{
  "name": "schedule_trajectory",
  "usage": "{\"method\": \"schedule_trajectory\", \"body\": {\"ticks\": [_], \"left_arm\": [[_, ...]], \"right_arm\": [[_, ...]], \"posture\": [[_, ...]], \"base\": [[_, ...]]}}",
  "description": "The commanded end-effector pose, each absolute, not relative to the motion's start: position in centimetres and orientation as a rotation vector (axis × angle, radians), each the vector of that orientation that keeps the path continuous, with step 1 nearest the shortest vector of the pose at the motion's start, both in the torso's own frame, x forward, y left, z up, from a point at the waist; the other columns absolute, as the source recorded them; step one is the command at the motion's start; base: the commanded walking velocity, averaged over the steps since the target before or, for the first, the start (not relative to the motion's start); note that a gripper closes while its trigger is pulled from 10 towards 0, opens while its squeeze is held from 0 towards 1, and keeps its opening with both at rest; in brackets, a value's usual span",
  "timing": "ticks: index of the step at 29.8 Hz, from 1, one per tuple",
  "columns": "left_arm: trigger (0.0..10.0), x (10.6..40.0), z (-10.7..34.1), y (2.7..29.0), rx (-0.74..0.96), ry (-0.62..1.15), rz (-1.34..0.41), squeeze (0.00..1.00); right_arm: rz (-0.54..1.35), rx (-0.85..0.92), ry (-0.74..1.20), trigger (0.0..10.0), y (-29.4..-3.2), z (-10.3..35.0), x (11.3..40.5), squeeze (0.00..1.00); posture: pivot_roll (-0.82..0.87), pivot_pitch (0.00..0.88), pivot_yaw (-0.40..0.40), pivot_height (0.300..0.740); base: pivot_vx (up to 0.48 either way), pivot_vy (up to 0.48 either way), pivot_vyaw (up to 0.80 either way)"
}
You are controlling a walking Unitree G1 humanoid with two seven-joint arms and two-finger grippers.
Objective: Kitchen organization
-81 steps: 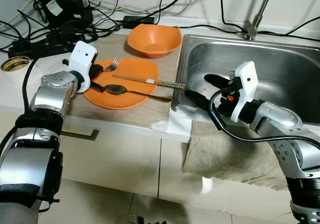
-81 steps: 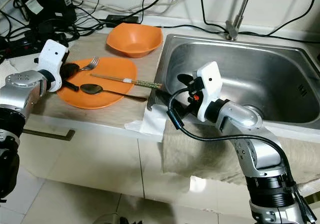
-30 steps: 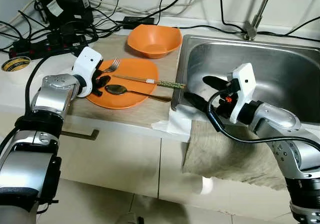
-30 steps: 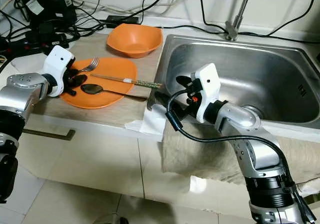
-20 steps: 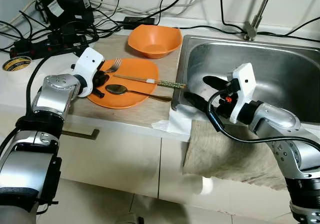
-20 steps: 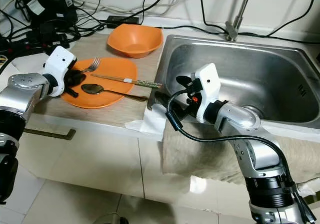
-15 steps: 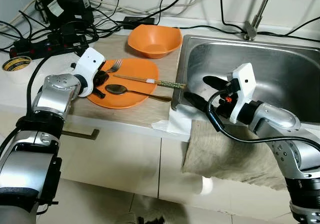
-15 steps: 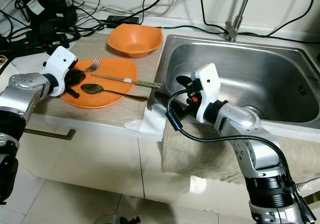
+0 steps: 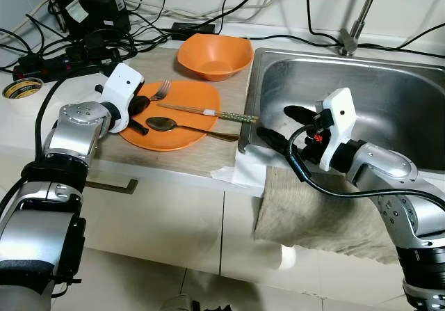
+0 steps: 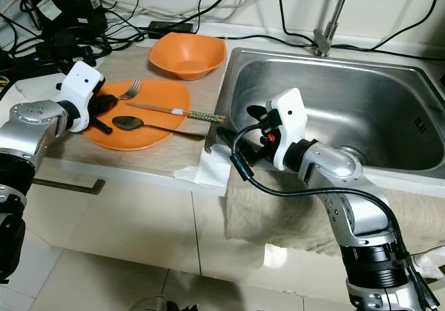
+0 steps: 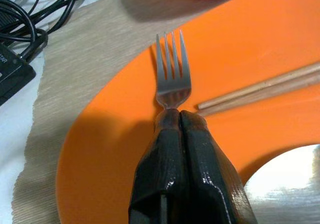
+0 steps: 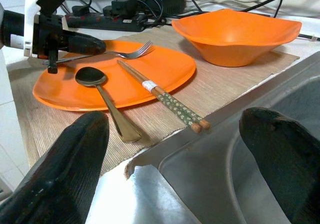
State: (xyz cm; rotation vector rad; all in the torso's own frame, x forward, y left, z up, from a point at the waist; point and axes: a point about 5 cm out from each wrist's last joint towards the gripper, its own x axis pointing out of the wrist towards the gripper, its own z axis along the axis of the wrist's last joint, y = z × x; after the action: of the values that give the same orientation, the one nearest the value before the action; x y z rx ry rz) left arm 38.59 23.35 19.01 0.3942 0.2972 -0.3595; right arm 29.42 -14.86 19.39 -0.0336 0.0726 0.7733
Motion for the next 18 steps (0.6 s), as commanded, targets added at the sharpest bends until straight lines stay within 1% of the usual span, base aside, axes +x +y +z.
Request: {"method": "schedule_trajectory", "body": {"ticks": [1, 4, 5, 6, 7, 8, 18], "left_arm": [[0.0, 38.9, 20.4, 23.2, 0.393, 0.254, -0.357, 0.0], [0.0, 38.9, 20.4, 23.2, 0.403, 0.249, -0.357, 0.0], [0.0, 38.9, 20.4, 23.2, 0.457, 0.255, -0.346, 0.0], [0.0, 38.9, 20.4, 23.2, 0.474, 0.257, -0.342, 0.0], [7.9, 38.9, 20.3, 23.3, 0.477, 0.258, -0.328, 0.57], [10.0, 38.9, 20.2, 23.3, 0.474, 0.264, -0.329, 1.0], [10.0, 38.6, 19.0, 23.7, 0.493, 0.32, -0.332, 1.0]], "right_arm": [[0.775, -0.028, 0.088, 10.0, -14.8, 19.2, 29.4, 0.0], [0.774, -0.028, 0.089, 10.0, -14.8, 19.1, 29.5, 0.0], [0.774, -0.027, 0.089, 10.0, -14.8, 19.1, 29.5, 0.0], [0.774, -0.027, 0.089, 10.0, -14.8, 19.1, 29.5, 0.0], [0.774, -0.028, 0.089, 10.0, -14.7, 19.1, 29.5, 0.0], [0.774, -0.028, 0.089, 10.0, -14.7, 19.1, 29.5, 0.0], [0.777, -0.027, 0.086, 10.0, -14.8, 19.3, 29.4, 0.0]], "posture": [[-0.01, 0.0, 0.029, 0.732], [-0.01, 0.0, 0.029, 0.732], [-0.01, 0.0, 0.028, 0.732], [-0.01, 0.0, 0.028, 0.732], [-0.01, 0.0, 0.028, 0.732], [-0.01, 0.0, 0.028, 0.732], [-0.02, 0.0, 0.029, 0.732]], "base": [[0.0, 0.0, 0.0], [0.0, 0.0, 0.0], [0.0, 0.0, 0.0], [0.0, 0.0, 0.0], [0.0, 0.0, 0.0], [0.0, 0.0, 0.0], [0.0, 0.0, 0.0]]}}
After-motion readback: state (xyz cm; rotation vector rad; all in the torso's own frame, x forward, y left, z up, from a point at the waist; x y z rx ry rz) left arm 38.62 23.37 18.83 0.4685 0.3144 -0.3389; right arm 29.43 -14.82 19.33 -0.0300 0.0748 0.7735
